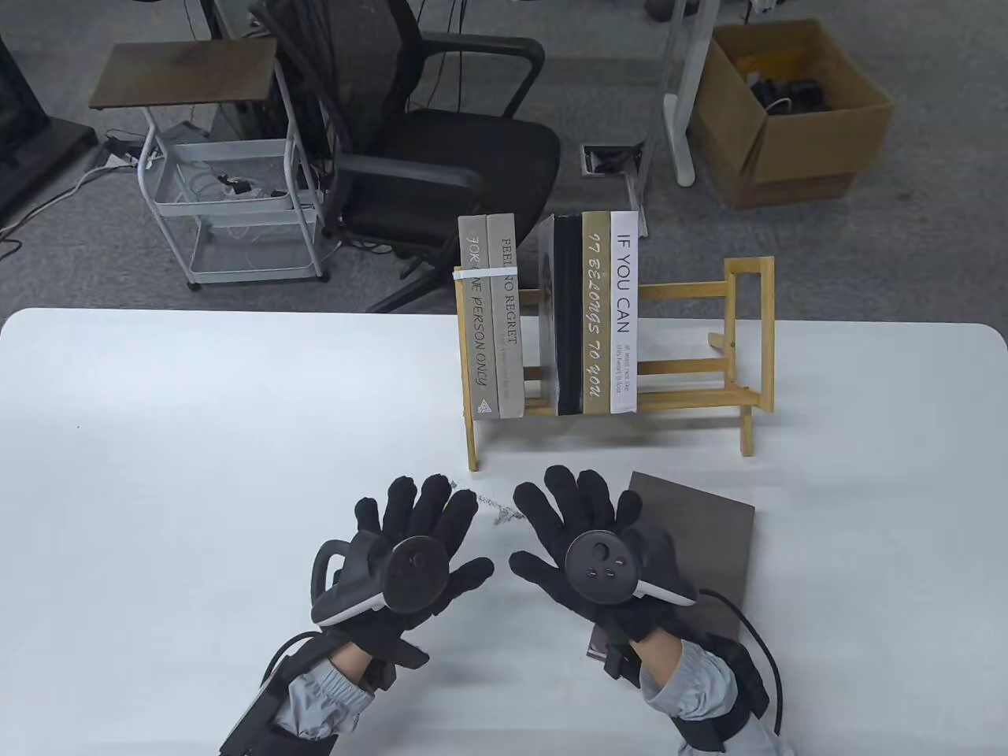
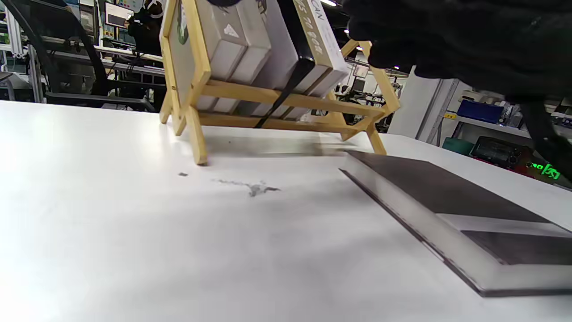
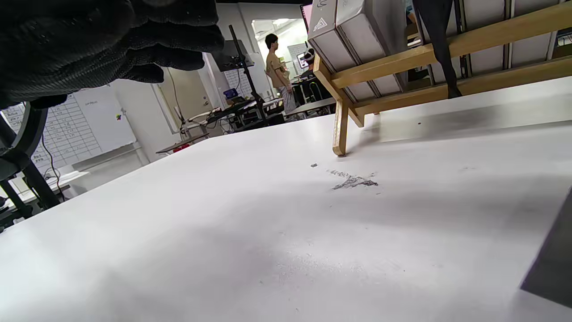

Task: Push a thick book into a tightly packed book rack slot

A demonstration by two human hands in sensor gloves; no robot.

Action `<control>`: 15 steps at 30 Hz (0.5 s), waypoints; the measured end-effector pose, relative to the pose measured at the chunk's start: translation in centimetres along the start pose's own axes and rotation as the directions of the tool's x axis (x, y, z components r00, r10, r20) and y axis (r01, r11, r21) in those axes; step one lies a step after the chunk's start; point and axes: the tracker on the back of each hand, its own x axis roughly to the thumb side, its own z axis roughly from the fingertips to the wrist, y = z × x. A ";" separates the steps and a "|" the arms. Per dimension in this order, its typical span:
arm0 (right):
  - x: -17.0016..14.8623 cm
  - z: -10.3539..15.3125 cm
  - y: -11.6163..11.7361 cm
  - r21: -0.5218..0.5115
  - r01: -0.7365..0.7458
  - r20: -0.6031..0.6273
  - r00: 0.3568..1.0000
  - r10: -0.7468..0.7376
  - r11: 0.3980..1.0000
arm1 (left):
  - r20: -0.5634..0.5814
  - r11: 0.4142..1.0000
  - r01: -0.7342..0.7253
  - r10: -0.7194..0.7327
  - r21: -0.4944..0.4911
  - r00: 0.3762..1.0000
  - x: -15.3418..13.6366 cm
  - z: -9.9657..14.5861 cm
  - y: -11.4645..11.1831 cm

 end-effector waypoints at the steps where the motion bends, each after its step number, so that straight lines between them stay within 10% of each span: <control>1: 0.0 0.0 0.0 0.001 0.000 0.000 1.000 0.000 1.000 | 0.000 1.000 0.001 -0.001 0.001 1.000 0.0 0.0 0.0; 15: 0.0 0.0 0.0 0.002 0.002 -0.001 1.000 -0.002 1.000 | -0.011 1.000 0.007 -0.007 0.011 1.000 -0.1 0.0 0.0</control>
